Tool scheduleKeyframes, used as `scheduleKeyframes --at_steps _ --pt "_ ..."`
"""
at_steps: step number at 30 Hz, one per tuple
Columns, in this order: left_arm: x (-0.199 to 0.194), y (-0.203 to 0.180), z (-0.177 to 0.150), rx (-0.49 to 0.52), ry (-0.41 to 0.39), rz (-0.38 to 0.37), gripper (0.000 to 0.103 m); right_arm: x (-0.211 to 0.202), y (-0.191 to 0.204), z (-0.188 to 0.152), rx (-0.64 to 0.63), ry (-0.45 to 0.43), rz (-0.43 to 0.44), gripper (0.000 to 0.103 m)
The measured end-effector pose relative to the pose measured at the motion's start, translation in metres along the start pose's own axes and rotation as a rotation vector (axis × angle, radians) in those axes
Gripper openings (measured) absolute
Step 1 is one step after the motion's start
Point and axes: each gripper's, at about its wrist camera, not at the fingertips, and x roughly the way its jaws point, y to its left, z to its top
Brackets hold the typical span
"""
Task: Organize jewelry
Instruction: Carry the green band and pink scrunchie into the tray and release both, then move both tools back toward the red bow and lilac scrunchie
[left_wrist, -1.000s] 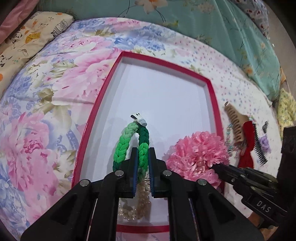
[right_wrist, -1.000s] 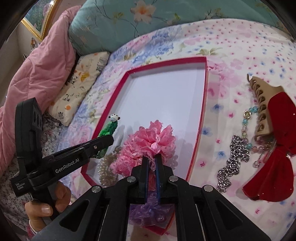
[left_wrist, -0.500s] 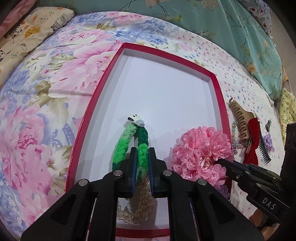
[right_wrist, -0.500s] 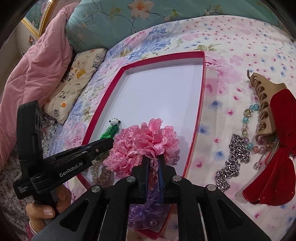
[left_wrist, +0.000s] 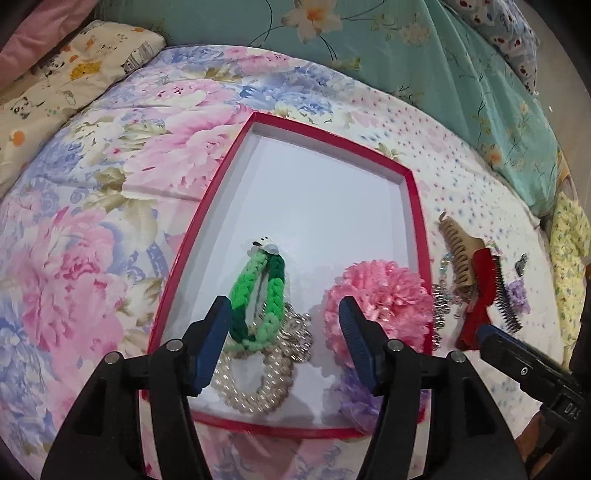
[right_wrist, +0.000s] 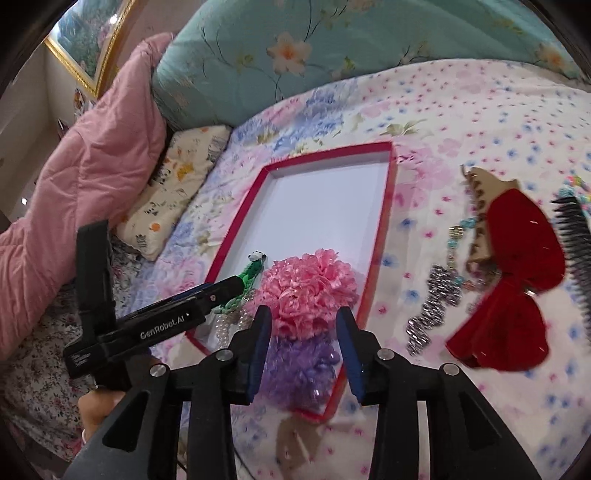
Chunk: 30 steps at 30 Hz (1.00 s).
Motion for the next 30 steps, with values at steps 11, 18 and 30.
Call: scheduleKeyframes --at_steps 11,18,30 --pt "-0.025 -0.045 -0.013 0.044 -0.008 -0.052 0.060 -0.069 -0.053 -0.018 0.102 -0.082 -0.064 0.039" --pt "-0.027 -0.086 -0.025 0.089 0.018 -0.112 0.060 -0.107 -0.084 -0.030 0.143 -0.141 -0.107 0.039" --pt "-0.017 -0.161 -0.039 0.218 0.066 -0.182 0.060 -0.155 -0.143 -0.034 0.257 -0.221 -0.203 0.039"
